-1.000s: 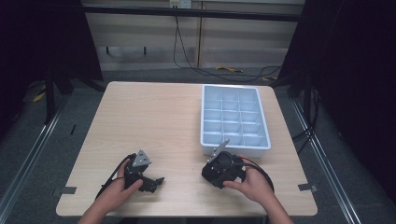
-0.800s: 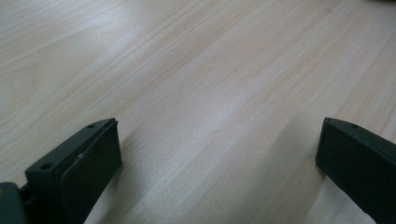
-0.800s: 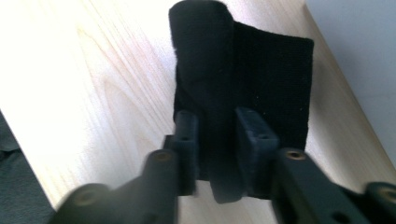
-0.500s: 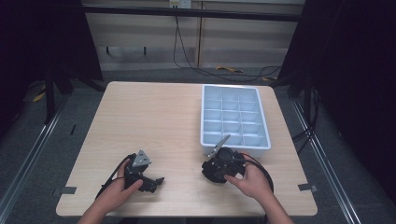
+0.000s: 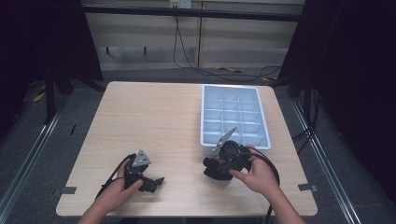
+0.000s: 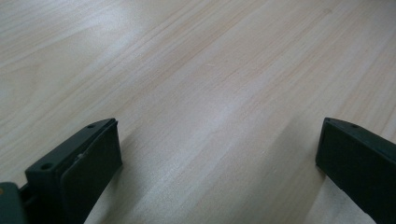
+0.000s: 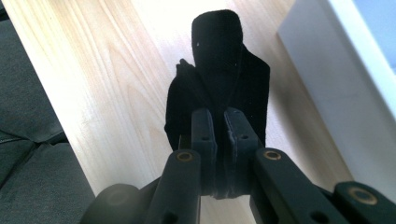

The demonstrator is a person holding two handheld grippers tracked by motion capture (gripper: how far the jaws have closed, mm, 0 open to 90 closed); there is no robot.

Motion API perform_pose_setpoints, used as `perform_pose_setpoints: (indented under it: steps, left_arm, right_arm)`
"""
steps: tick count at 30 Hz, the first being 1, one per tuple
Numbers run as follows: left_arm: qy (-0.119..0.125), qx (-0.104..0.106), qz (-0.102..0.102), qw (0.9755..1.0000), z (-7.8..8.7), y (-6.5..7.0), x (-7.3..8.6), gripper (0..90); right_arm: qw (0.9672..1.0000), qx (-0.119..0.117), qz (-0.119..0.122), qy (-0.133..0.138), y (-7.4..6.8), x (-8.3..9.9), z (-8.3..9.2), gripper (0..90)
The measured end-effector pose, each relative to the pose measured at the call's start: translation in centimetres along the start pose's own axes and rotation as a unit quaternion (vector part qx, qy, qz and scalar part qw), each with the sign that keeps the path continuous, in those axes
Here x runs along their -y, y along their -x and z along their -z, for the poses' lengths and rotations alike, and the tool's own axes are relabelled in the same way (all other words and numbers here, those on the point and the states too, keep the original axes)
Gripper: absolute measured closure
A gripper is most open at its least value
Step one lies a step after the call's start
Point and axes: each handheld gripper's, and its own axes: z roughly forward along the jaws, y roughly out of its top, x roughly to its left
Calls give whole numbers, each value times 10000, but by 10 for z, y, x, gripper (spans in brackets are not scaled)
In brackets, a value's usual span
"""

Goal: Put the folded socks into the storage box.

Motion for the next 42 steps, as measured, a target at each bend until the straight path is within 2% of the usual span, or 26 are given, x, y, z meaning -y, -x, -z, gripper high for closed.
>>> perform_pose_setpoints:
  steps: [7,19,22,29,30,36,38,42]
  left_arm:
    - [1,0,1,10000,0,0,0,0]
    - [1,0,3,10000,0,0,0,0]
    - [0,0,1,10000,0,0,0,0]
    - [32,-18,11,10000,0,0,0,0]
    - [32,-20,9,10000,0,0,0,0]
    - [32,-21,9,10000,0,0,0,0]
    - [31,-22,9,10000,0,0,0,0]
    - [31,-22,9,10000,0,0,0,0]
  right_arm:
    - [10000,-10,-55,77,4,-2,9,848]
    - [9996,18,-114,257,12,-9,43,848]
    - [9996,96,-64,268,18,-16,58,848]
    - [9990,239,-33,370,27,-32,72,848]
    - [9988,251,-51,418,33,-38,74,847]
    - [9985,385,-79,369,48,-51,69,847]
    - [9986,447,-63,290,55,-58,60,847]
    - [9983,519,-56,246,61,-63,54,846]
